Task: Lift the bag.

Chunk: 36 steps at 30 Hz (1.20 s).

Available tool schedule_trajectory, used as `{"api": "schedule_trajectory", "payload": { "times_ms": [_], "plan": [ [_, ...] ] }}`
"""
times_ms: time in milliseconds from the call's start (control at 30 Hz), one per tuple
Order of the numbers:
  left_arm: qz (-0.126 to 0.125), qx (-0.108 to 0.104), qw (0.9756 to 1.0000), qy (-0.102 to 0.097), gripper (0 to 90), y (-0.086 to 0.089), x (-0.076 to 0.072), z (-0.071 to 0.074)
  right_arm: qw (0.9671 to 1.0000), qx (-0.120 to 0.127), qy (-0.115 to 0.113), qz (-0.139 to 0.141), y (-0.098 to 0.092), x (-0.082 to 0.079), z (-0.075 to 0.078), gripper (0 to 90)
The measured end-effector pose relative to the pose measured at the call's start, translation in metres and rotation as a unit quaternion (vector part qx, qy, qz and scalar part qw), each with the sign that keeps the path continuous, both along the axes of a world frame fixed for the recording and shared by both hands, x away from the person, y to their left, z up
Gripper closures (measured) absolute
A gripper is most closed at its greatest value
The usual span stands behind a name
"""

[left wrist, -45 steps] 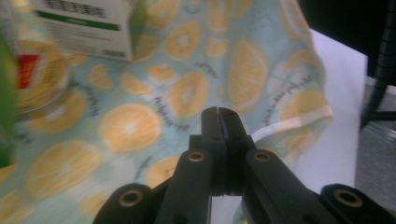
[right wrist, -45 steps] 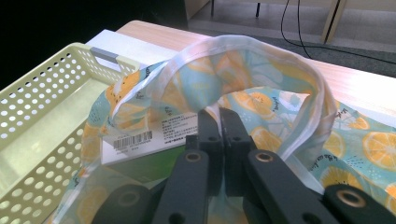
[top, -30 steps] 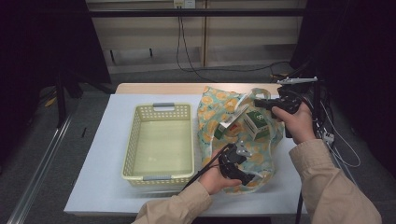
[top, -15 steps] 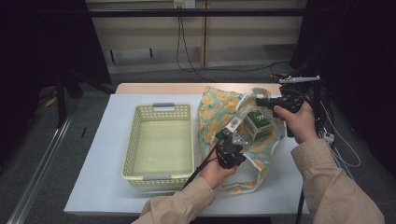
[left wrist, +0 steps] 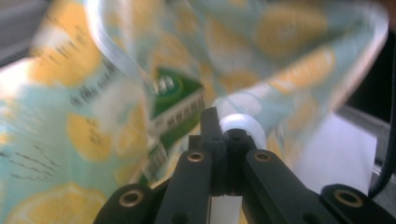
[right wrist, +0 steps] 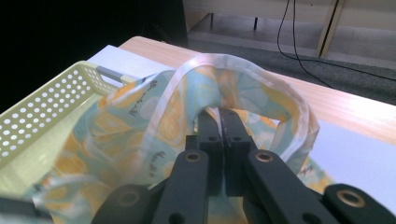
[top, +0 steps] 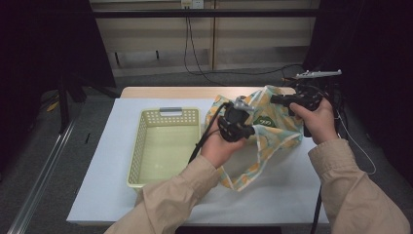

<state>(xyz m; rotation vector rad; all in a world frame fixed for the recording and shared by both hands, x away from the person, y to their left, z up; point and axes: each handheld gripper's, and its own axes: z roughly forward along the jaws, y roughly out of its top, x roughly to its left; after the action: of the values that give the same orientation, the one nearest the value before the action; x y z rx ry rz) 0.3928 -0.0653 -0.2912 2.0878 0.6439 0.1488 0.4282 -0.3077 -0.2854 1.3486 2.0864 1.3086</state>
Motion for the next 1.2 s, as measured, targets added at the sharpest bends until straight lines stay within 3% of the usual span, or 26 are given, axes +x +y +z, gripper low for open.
{"api": "schedule_trajectory", "payload": {
  "times_ms": [167,300,500,600,767,933,1200],
  "plan": [
    [0.008,-0.004,0.9996,-0.027,90.0,0.000,0.018,0.034,1.0000,0.001,-0.004,0.000,-0.001,0.006,0.009,89.8],
    [0.022,-0.021,0.9987,-0.042,90.0,0.002,0.032,0.057,0.9999,0.003,-0.016,-0.002,-0.002,0.011,0.023,89.9],
    [0.023,-0.037,0.9975,-0.055,90.0,-0.001,0.043,0.076,0.9995,0.010,-0.031,-0.002,-0.006,0.014,0.043,90.0],
    [0.026,-0.033,0.9964,-0.074,90.0,-0.003,0.048,0.085,0.9991,0.010,-0.041,-0.004,-0.006,0.015,0.054,90.0],
    [0.026,-0.051,0.9955,-0.076,90.0,-0.002,0.057,0.098,0.9982,0.021,-0.056,0.002,-0.007,0.013,0.070,89.9],
    [0.027,-0.051,0.9951,-0.080,90.0,0.005,0.061,0.105,0.9977,0.023,-0.063,0.008,-0.009,0.010,0.081,90.0],
    [0.022,-0.039,0.9968,-0.066,90.0,0.011,0.067,0.092,0.9985,0.025,-0.046,0.015,0.000,0.010,0.063,89.8]
  ]
}}
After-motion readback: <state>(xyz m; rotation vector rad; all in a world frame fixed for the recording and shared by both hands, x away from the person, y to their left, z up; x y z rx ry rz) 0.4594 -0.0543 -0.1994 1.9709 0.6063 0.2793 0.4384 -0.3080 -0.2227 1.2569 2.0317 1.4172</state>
